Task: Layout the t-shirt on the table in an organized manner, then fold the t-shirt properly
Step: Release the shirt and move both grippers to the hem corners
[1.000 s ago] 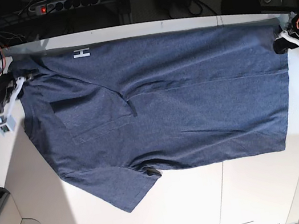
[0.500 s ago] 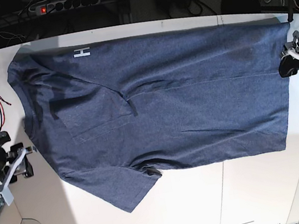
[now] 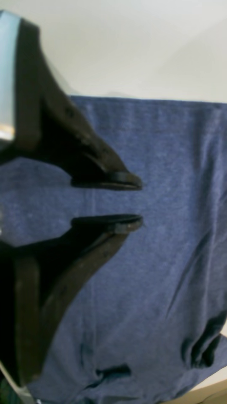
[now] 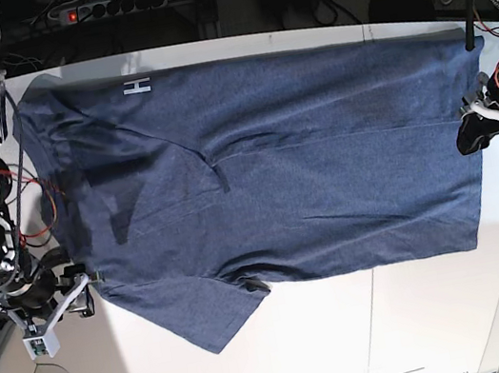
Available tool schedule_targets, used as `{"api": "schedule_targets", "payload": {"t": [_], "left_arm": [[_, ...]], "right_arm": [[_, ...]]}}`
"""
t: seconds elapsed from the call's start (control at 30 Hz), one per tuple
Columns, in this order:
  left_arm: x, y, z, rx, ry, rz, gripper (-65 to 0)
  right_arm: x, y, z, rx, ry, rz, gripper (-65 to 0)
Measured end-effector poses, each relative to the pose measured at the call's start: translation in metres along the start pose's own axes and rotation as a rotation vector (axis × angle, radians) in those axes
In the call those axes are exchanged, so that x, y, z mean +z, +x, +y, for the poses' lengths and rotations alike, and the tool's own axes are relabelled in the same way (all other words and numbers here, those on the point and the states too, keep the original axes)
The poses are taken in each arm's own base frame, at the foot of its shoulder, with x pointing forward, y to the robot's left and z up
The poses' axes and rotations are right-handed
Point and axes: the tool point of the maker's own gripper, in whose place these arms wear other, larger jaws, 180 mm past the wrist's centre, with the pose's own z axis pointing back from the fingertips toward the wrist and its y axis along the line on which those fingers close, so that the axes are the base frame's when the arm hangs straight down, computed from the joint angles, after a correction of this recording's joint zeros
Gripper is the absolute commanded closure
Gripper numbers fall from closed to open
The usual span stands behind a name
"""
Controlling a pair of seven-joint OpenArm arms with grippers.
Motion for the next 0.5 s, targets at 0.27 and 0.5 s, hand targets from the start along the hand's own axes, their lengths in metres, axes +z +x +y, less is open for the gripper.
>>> {"api": "schedule_targets", "payload": {"t": [0.27, 0.5], "left_arm": [[0.001, -0.002, 0.002, -0.009, 0.008, 0.008, -25.6], [0.000, 0.002, 0.001, -0.010, 0.007, 0.001, -25.6]], "right_arm": [[-0.036, -0.017, -0.013, -0.146, 0.033, 0.093, -32.6], [-0.053, -0.075, -0.002, -0.216, 0.023, 0.156, -32.5]]}}
